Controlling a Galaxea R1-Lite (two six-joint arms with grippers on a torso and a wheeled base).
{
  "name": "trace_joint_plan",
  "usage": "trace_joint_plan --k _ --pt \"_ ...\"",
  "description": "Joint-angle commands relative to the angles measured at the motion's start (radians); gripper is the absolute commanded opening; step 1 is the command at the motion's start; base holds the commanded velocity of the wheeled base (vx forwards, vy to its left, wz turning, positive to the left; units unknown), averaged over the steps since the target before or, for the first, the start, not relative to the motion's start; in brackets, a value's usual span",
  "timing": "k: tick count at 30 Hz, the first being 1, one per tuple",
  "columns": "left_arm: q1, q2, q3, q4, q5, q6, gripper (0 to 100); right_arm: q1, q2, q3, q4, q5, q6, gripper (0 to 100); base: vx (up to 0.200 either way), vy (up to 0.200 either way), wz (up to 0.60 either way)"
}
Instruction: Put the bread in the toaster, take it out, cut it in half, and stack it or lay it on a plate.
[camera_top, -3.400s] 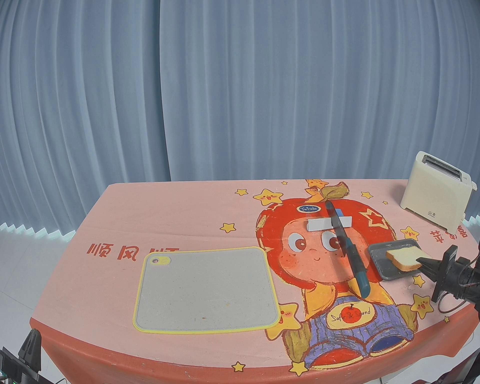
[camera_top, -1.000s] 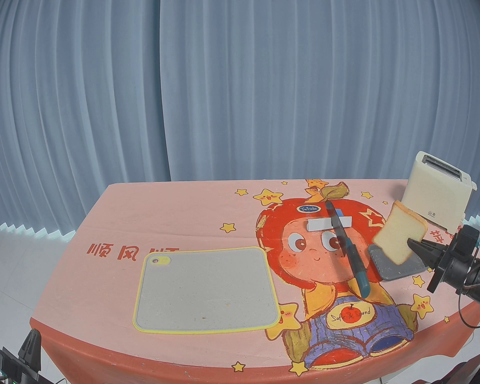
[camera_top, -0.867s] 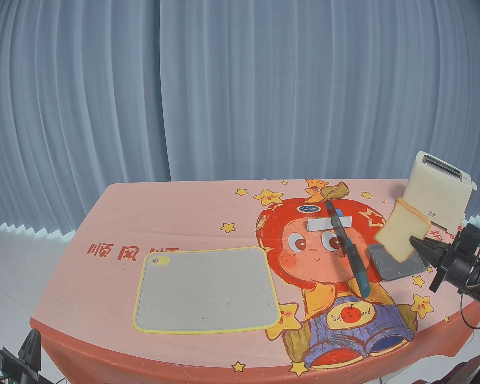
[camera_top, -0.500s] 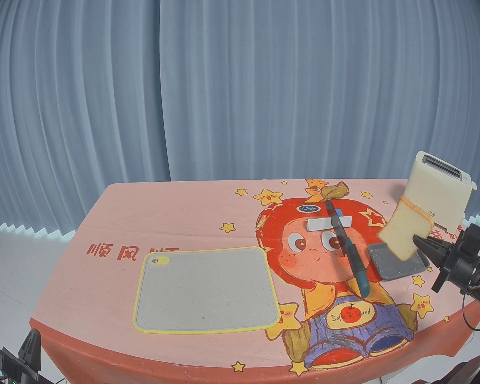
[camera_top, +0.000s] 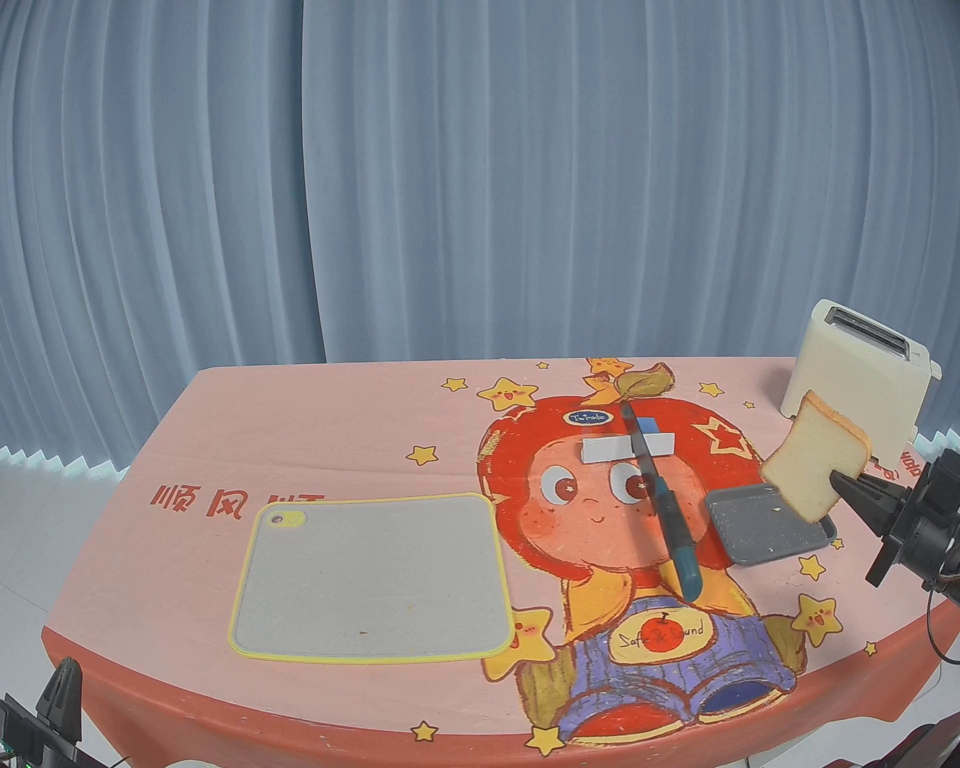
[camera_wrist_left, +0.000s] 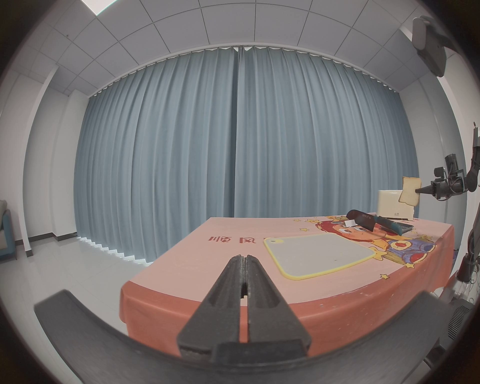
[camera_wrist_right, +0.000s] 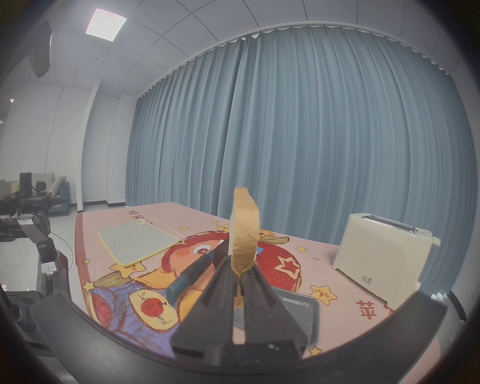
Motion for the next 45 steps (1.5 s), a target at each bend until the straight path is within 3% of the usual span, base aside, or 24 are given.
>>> trace_joint_plan --k 1,38,45 --pt "0.000 -0.016 0.018 0.000 0.000 0.001 0 0.000 -0.009 0.002 0.000 0.003 0.000 0 0.000 -0.200 0.00" --pt "0.000 -0.016 0.018 -0.002 -0.004 0.002 0 -0.002 -0.014 0.011 -0.001 0.005 0.000 0 0.000 -0.200 0.00" --pt "0.000 -0.016 0.018 0.000 -0.006 0.001 0 -0.002 -0.020 0.011 0.000 0.006 0.000 0 0.000 0.000 0.00"
